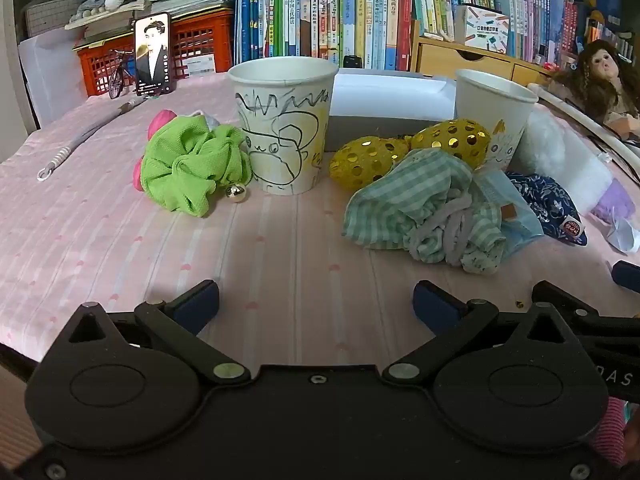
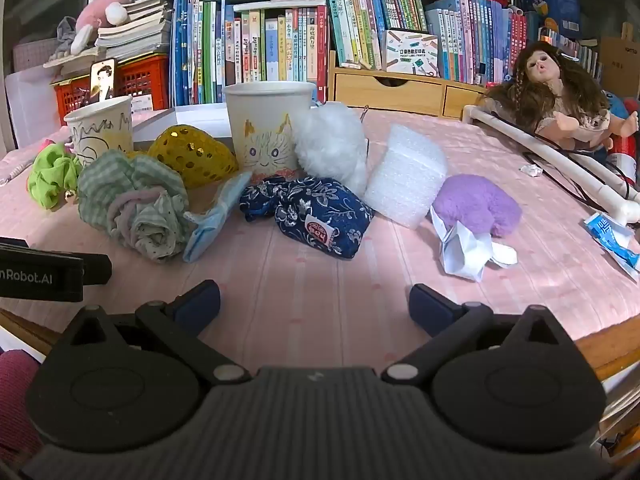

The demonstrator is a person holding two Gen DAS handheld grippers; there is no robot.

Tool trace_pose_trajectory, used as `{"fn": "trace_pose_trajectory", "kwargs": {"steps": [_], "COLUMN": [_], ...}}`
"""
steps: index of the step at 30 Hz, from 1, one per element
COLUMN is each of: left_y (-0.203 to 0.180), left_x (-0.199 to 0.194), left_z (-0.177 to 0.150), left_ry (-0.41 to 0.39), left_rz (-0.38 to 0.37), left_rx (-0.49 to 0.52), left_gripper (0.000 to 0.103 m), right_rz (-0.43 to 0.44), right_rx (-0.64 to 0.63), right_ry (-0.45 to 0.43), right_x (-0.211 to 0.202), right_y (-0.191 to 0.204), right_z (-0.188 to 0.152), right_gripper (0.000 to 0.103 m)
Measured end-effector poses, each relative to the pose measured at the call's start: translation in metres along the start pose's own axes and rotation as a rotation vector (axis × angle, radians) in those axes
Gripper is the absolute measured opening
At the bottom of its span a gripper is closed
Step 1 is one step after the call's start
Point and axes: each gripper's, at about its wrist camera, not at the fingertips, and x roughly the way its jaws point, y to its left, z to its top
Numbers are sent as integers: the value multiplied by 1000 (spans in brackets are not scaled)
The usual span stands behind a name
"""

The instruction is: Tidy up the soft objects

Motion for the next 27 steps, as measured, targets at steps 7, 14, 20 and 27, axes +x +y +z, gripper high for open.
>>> {"fn": "trace_pose_trajectory", "kwargs": {"steps": [7,14,20,27], "left_y": [0,0,0,0], "left_x": [0,0,0,0], "left_z": [0,0,0,0], "left_ry": [4,6,6,7], "left_rz": [0,0,0,0], "left_rx": [0,0,0,0], "left_gripper": [103,103,103,103], "right_rz": [0,0,0,-1], "right_rx": [0,-1,-1,-1], "right_ry": [0,8,9,10], "right_x": [0,1,0,0], "right_y": [0,0,0,0], "right_z": [0,1,0,0], "right_gripper": [103,103,103,103]}}
